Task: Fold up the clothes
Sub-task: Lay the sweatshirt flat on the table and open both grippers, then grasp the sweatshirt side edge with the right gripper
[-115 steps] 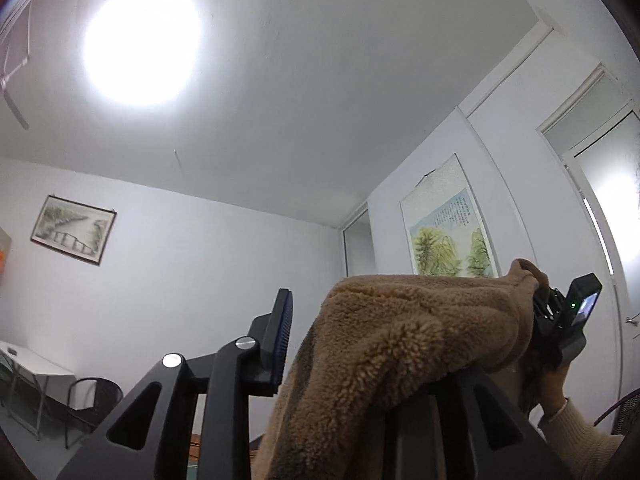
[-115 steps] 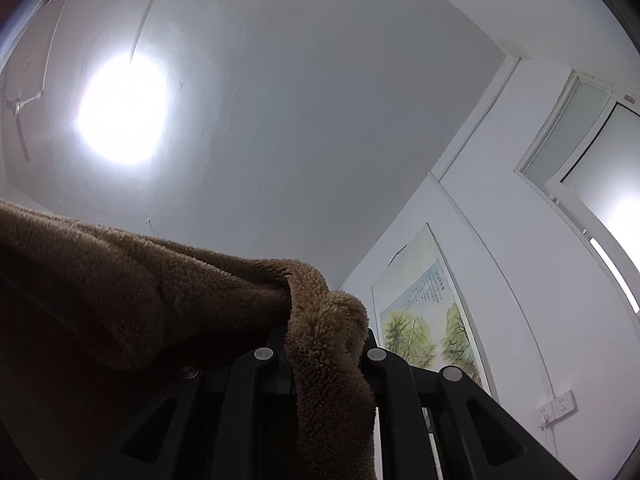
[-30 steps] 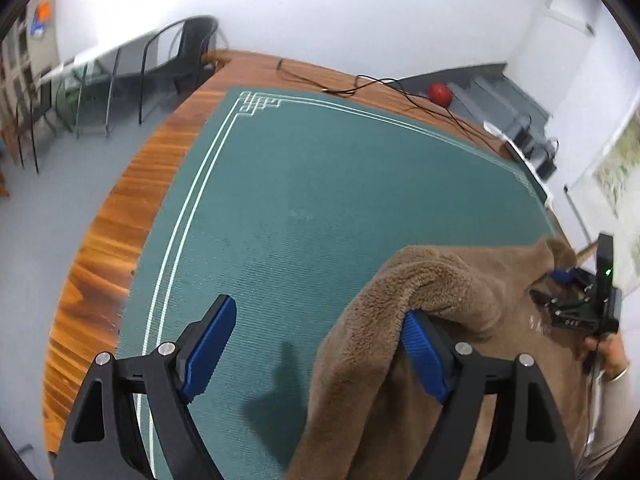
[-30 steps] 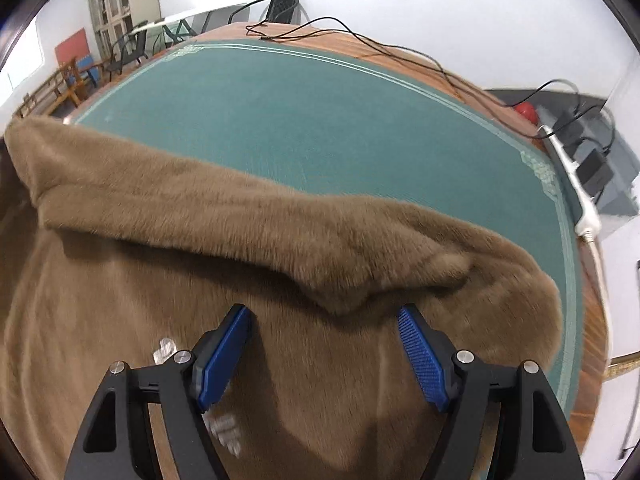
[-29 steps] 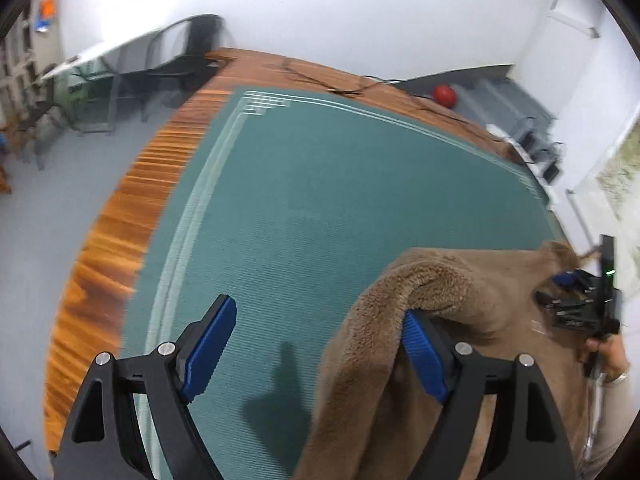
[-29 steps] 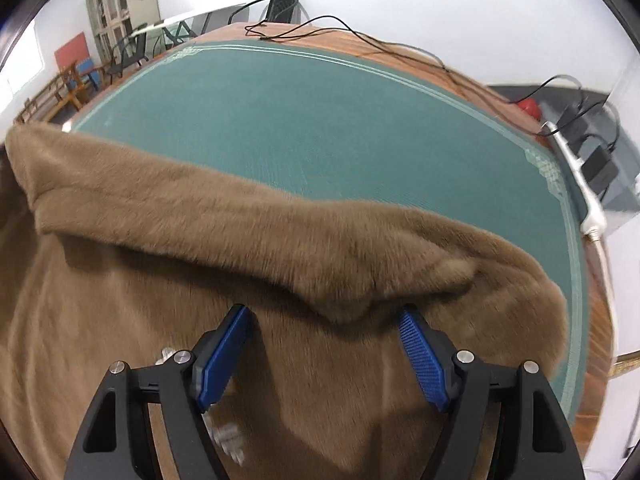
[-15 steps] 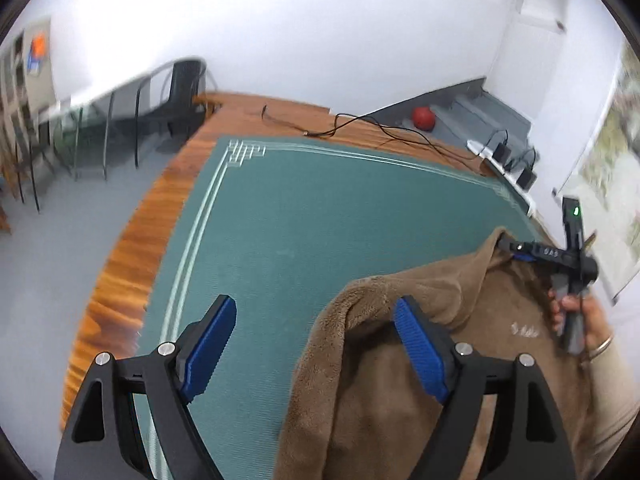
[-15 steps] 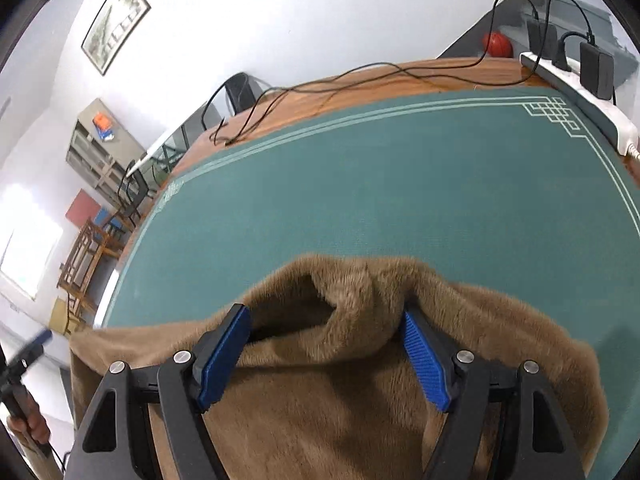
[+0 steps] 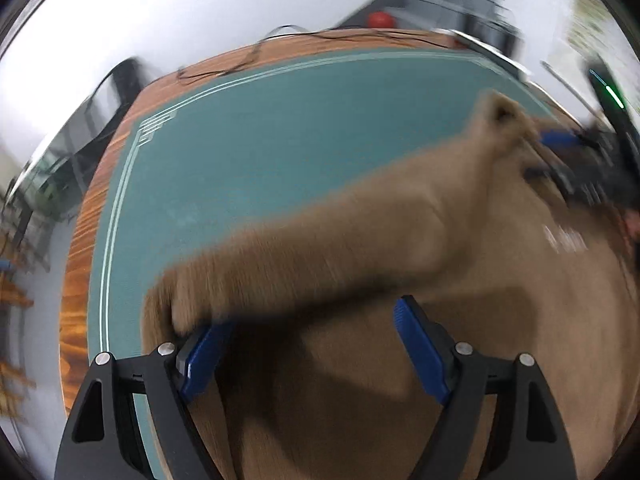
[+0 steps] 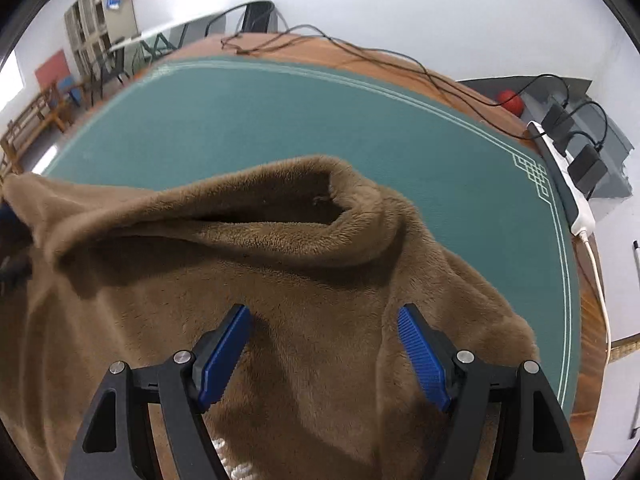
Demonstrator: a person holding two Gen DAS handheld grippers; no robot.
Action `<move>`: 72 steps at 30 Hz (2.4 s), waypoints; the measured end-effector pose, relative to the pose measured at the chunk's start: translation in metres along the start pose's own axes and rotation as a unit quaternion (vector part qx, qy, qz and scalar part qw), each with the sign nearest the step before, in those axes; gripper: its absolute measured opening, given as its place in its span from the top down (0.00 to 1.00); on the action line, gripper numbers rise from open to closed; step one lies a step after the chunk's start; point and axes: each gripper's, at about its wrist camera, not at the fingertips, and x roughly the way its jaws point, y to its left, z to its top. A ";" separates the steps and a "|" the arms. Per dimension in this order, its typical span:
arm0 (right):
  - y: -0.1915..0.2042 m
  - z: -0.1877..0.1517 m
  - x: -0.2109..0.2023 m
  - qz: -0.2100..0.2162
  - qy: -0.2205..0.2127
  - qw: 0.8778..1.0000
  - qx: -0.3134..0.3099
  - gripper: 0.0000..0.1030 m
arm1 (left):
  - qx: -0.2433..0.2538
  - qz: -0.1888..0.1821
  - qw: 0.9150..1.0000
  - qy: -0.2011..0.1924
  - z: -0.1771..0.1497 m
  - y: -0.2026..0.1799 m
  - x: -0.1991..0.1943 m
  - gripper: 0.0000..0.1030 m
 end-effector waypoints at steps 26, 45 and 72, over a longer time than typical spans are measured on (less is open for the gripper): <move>-0.044 -0.053 -0.081 0.007 -0.122 0.988 0.098 0.19 | -0.166 -0.108 0.980 0.002 -0.013 0.047 -0.018 0.16; -0.060 -0.356 -0.207 0.019 -0.139 0.970 0.197 0.35 | -0.027 -0.117 0.993 -0.007 -0.112 -0.064 -0.087 0.16; -0.003 -0.351 -0.271 -0.300 -0.236 0.923 0.054 0.97 | -0.045 -0.123 0.991 0.025 -0.138 -0.069 -0.054 0.16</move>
